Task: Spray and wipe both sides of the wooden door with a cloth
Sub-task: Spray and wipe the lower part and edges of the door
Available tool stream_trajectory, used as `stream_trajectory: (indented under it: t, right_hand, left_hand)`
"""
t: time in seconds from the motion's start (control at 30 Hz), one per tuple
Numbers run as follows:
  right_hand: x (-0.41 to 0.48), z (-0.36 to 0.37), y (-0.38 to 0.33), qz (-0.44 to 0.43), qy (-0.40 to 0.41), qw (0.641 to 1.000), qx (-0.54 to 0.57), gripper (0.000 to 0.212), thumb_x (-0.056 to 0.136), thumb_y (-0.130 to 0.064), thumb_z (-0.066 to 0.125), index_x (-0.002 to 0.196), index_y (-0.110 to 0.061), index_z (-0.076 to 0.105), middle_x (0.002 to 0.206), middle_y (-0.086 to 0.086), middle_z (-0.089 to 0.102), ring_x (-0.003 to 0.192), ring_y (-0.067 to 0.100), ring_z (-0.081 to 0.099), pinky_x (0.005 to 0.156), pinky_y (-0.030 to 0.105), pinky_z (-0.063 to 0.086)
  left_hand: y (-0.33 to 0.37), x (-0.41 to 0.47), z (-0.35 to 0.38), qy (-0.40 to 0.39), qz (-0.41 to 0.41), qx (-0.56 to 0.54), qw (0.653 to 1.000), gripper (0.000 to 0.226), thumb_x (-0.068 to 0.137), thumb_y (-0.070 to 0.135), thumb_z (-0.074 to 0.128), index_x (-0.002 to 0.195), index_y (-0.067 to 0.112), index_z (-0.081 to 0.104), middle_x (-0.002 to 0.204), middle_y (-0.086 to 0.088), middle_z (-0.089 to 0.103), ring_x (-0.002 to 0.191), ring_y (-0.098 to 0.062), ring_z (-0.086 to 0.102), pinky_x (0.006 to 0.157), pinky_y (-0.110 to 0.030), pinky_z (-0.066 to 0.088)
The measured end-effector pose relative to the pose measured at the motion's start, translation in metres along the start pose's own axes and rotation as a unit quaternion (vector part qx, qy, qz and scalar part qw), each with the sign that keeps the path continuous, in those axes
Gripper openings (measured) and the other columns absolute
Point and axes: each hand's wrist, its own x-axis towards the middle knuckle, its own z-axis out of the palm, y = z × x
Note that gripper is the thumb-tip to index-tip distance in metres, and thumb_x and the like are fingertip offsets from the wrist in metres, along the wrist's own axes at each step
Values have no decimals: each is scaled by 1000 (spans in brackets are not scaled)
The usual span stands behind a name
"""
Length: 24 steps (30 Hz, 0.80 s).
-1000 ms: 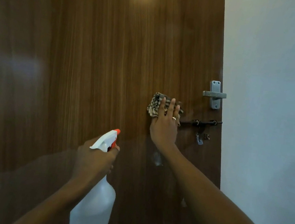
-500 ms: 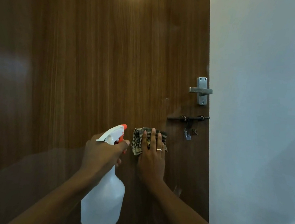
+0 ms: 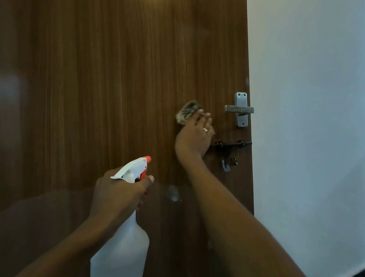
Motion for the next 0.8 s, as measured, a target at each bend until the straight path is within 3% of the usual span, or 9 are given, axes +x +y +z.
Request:
stream_trajectory:
  t: [0.1,0.17,0.27,0.37,0.47,0.57,0.7,0.8]
  right_hand:
    - [26,-13,9,155,-40,984,81,79,102,-26,49,157,-3,-2,162,28,2,151,40,6,124,49,13]
    - [23,-9,5,161,-38,982,95,76,103,-25,46,156,0,-3,162,30,-1,151,41,4,124,49,12]
    - [-14,7,1,59,-1,996,68,74,103,-21,47,155,1,-1,162,29,0,151,41,5,123,48,12]
    - [-67,32,22,-101,40,993,41,76,99,-18,56,156,-1,9,162,27,8,151,39,9,121,45,11]
    - [-97,46,64,-217,22,976,3,94,80,-24,81,153,-2,27,158,24,29,147,38,26,115,46,23]
    - [-85,41,103,-264,52,963,-10,82,73,-15,87,145,-8,47,148,18,47,136,35,46,100,45,45]
    - [-65,27,110,-215,79,973,-1,67,81,-9,78,143,-13,51,144,17,51,128,40,52,91,56,55]
    - [-67,27,74,-105,55,991,69,64,88,-14,69,147,-15,45,149,16,46,134,40,44,100,55,49]
  left_hand:
    - [-3,2,-5,4,7,-8,1000,60,78,33,73,131,16,50,118,-9,62,97,-28,63,82,-43,56]
    - [-2,3,-6,-9,6,-18,1000,59,79,32,73,131,15,50,112,-7,64,92,-27,64,77,-38,56]
    - [0,5,-2,-34,5,-23,999,47,80,31,72,121,16,55,92,-9,69,69,-26,66,59,-29,52]
    - [2,4,6,-35,-3,-27,999,38,81,32,71,113,16,57,86,-8,69,67,-26,66,59,-30,52]
    - [1,1,18,-50,-14,-22,998,38,82,34,70,111,14,58,85,-9,69,68,-26,66,62,-33,53]
    - [-2,-2,28,-67,-28,-36,997,44,82,33,70,118,14,54,89,-10,68,69,-25,65,57,-28,49]
    - [-8,0,33,-62,-23,-29,997,49,81,35,70,122,15,53,89,-8,68,66,-24,66,53,-26,49]
    - [-10,2,36,-51,-13,-31,998,50,80,36,71,122,15,54,89,-7,69,67,-25,67,57,-30,52]
